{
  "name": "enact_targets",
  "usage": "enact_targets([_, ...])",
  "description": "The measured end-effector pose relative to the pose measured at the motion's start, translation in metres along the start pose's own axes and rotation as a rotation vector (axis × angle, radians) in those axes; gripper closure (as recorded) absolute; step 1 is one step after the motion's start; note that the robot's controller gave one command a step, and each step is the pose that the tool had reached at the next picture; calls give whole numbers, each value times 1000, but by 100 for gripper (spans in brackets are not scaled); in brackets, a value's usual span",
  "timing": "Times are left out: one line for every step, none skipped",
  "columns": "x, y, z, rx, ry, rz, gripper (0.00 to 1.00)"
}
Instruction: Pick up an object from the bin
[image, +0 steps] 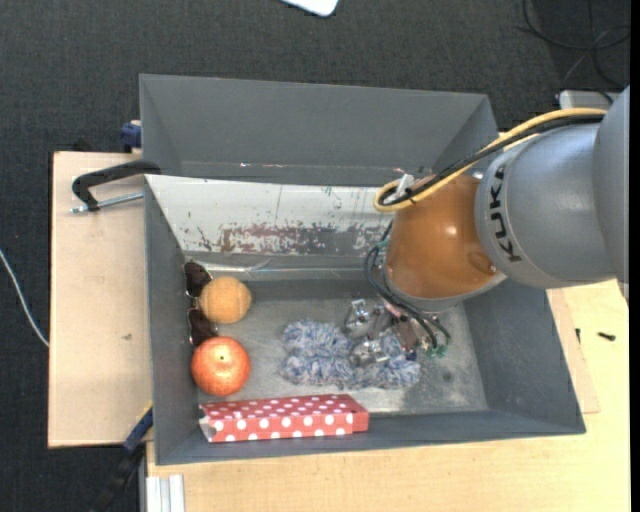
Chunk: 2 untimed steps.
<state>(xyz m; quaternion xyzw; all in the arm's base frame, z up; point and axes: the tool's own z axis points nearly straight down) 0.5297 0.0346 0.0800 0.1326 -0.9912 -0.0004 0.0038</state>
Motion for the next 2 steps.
enact_targets([0, 0, 0, 0, 0, 0, 100])
enact_targets([5, -10, -134, 2, -12, -54, 100])
